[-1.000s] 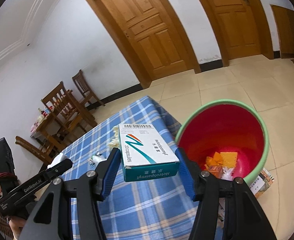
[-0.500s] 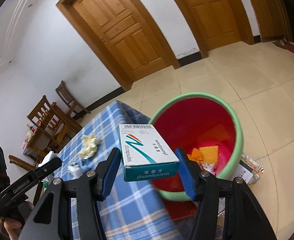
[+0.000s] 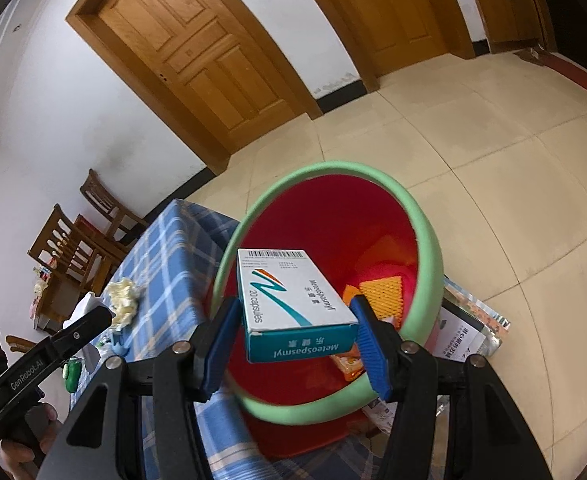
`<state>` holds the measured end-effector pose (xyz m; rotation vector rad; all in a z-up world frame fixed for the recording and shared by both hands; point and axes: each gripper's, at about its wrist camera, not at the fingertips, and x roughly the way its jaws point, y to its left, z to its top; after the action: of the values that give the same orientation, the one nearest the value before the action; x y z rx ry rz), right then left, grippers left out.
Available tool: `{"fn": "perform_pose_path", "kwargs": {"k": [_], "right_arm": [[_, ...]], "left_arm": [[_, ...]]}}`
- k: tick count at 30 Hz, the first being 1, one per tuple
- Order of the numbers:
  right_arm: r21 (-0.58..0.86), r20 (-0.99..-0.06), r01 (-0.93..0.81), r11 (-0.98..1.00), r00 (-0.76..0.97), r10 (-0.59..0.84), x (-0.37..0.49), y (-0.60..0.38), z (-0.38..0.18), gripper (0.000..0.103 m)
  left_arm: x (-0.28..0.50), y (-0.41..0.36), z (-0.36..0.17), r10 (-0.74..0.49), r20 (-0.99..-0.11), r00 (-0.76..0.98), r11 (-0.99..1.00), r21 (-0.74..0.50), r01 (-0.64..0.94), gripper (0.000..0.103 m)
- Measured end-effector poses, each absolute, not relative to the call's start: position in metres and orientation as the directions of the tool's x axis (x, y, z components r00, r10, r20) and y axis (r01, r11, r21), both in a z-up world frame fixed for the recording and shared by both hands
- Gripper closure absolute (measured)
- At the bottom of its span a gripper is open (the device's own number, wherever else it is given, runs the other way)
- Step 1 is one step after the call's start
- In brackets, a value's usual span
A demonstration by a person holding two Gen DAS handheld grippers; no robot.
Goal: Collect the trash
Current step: 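Carry the tissue and medicine box over the bucket and open both tools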
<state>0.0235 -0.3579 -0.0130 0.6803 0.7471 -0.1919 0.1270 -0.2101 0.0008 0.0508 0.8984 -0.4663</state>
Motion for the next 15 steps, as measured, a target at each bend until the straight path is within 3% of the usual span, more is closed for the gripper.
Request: {"fn": "perform_pose_path", "kwargs": {"k": [15], "right_arm": [[0.479, -0.695, 0.416, 0.773, 0.718, 0.045, 0.028, -0.373, -0.019, 0.039]], "left_arm": [[0.138, -0.243, -0.019, -0.371, -0.792, 0.485, 0.878, -0.129, 0.461, 0.046]]}}
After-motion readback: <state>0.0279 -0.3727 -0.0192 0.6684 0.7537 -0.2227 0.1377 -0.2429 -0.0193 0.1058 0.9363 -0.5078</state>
